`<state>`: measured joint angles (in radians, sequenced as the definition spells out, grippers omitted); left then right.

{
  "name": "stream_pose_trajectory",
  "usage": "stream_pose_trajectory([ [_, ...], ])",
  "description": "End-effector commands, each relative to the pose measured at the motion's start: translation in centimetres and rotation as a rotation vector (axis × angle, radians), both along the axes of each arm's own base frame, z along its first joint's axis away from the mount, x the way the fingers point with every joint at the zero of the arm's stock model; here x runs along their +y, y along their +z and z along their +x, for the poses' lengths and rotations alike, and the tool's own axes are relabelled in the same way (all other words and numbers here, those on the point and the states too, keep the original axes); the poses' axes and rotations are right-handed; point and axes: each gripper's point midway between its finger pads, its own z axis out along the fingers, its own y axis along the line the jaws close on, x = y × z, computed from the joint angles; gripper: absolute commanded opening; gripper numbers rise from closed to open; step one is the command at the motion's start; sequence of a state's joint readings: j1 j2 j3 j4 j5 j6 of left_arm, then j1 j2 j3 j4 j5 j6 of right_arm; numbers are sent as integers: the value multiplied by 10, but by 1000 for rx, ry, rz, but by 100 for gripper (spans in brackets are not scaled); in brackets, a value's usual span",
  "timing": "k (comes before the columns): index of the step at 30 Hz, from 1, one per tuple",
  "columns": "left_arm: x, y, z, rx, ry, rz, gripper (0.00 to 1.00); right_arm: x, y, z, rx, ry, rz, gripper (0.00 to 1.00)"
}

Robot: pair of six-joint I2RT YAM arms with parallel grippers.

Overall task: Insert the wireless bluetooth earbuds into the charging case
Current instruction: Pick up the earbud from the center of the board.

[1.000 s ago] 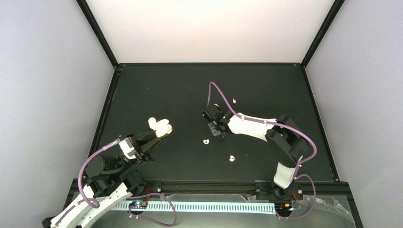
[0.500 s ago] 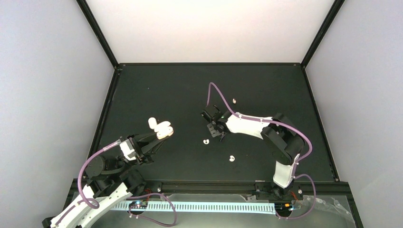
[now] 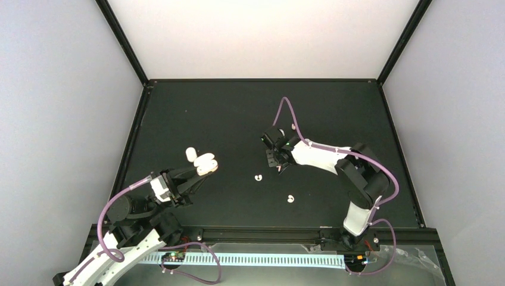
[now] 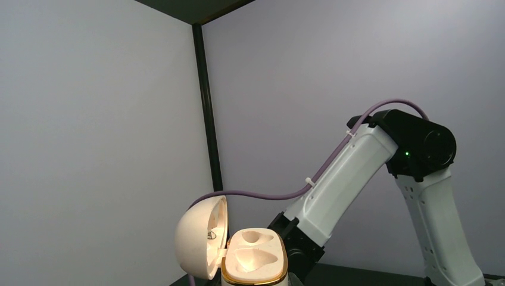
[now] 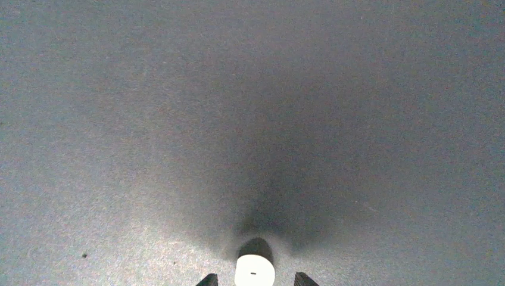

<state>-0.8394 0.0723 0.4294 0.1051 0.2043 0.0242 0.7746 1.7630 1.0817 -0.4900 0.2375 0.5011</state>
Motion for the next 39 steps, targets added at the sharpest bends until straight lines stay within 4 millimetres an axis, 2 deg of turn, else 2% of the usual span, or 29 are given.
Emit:
stream_pose_trajectory([
  [1, 4, 10, -7, -20, -18, -25, 2, 6, -13, 2, 42, -61, 54, 32],
  [16, 6, 11, -9, -24, -15, -28, 2, -1, -32, 5, 75, -99, -19, 24],
  [22, 7, 11, -10, -28, -15, -29, 1, -5, -29, 0, 81, -85, -25, 28],
  [39, 6, 11, -9, -26, -20, -25, 2, -14, -31, -11, 115, -7, -92, 25],
])
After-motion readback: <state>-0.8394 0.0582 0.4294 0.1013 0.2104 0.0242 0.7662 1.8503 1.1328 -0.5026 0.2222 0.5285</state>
